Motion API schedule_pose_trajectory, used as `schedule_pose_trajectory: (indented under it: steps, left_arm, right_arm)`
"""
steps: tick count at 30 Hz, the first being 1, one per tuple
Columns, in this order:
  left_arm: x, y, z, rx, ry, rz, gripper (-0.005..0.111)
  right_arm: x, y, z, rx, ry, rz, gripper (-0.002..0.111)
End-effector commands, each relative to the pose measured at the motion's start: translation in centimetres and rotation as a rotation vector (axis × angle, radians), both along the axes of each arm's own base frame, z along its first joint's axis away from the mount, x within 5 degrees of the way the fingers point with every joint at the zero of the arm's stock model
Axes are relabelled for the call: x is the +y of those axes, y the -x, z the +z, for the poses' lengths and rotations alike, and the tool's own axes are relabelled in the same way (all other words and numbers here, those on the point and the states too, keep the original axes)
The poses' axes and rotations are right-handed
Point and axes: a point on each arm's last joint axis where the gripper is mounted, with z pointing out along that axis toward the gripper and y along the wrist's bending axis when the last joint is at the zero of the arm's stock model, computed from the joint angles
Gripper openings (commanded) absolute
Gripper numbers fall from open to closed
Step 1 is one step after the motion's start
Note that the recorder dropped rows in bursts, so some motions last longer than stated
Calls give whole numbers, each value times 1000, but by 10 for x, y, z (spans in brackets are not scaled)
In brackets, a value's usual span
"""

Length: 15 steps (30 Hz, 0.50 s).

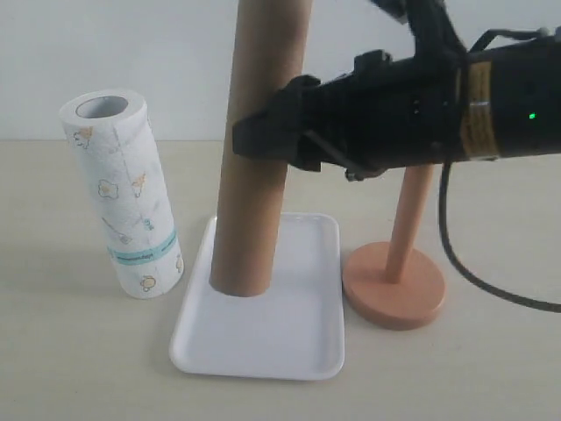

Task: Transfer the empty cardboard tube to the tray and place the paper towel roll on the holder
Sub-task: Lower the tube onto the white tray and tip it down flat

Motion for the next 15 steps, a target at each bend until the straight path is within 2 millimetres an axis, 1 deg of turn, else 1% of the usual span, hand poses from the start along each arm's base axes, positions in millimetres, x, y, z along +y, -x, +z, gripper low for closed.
schedule_pose_trajectory:
  steps: [1, 3, 5, 9, 15]
  left_arm:
    - [0, 0, 0, -6, 7, -3, 5]
    - [0, 0, 0, -6, 7, -3, 5]
    - [0, 0, 0, -6, 7, -3, 5]
    - [0, 0, 0, -6, 7, -3, 5]
    - [0, 0, 0, -6, 7, -3, 5]
  right_arm:
    - [15, -19, -35, 111, 59, 20, 0]
    - [20, -29, -58, 168, 102, 6, 0]
    - [22, -37, -74, 192, 135, -21, 0]
    - [25, -43, -89, 201, 177, -65, 0]
    - [47, -35, -98, 103, 269, -143, 0]
